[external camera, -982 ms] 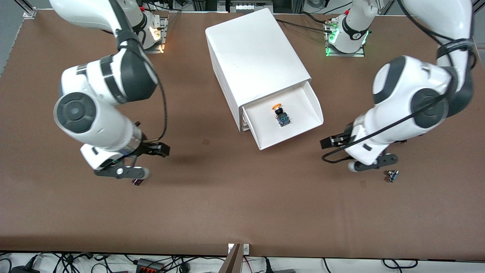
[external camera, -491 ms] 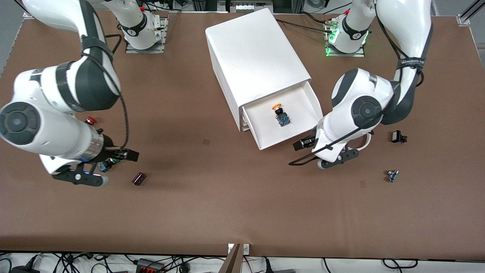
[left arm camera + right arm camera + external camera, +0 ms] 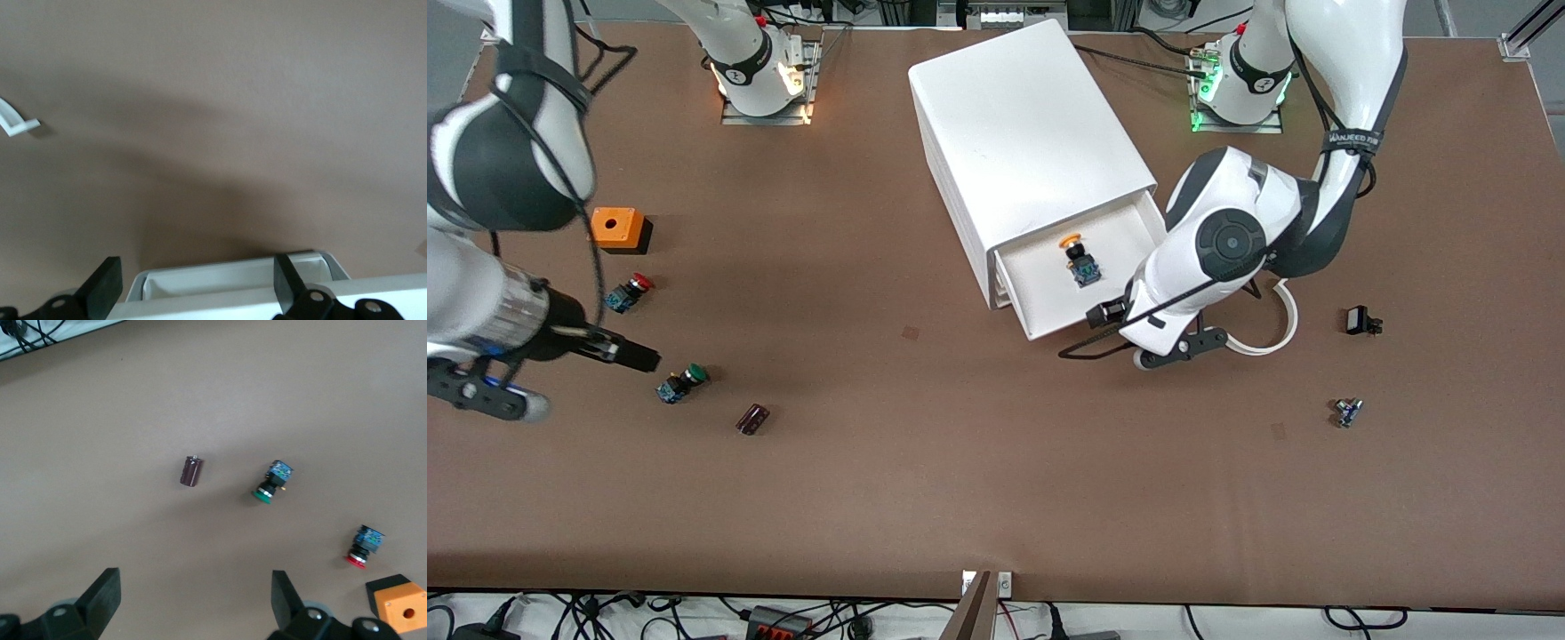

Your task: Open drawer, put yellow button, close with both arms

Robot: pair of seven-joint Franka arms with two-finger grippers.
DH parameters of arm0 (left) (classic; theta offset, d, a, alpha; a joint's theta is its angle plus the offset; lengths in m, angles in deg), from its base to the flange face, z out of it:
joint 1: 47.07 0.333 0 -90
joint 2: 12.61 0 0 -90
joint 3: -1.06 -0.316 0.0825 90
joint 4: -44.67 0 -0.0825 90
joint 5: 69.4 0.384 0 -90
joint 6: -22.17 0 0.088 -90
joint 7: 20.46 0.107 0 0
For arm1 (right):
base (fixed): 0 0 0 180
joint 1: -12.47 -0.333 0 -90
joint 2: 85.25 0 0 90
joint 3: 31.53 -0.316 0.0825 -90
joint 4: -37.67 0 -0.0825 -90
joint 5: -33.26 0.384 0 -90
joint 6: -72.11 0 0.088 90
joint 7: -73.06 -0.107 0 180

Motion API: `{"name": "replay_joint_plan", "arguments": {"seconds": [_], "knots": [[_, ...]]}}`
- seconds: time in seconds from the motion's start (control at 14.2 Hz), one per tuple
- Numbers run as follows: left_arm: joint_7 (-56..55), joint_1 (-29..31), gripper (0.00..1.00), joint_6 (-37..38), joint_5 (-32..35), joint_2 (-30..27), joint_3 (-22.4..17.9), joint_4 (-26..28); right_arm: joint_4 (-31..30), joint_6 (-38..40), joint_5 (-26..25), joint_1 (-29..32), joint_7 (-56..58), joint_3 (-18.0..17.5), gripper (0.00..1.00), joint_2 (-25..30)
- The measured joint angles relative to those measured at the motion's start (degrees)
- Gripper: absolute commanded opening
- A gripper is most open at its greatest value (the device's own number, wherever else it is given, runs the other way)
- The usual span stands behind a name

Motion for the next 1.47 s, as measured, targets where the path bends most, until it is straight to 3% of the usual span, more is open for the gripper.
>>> {"name": "replay_joint_plan", "arguments": {"seconds": [0.49,0.98,1.47], "knots": [[-2.2,-0.1,1.0,2.0,0.0,-2.0,5.9,4.3,-6.6,-0.1,0.0,9.1,16.0,-2.1,1.0,8.5],[-2.5,0.1,1.0,4.5,-0.1,-2.0,8.5,4.5,-9.4,1.5,-2.8,9.5,17.7,-2.9,1.0,11.5],[-2.6,0.0,1.0,5.6,-0.1,-2.0,9.4,4.5,-25.1,-3.3,-3.0,9.5,20.3,-2.9,1.0,21.8]]}}
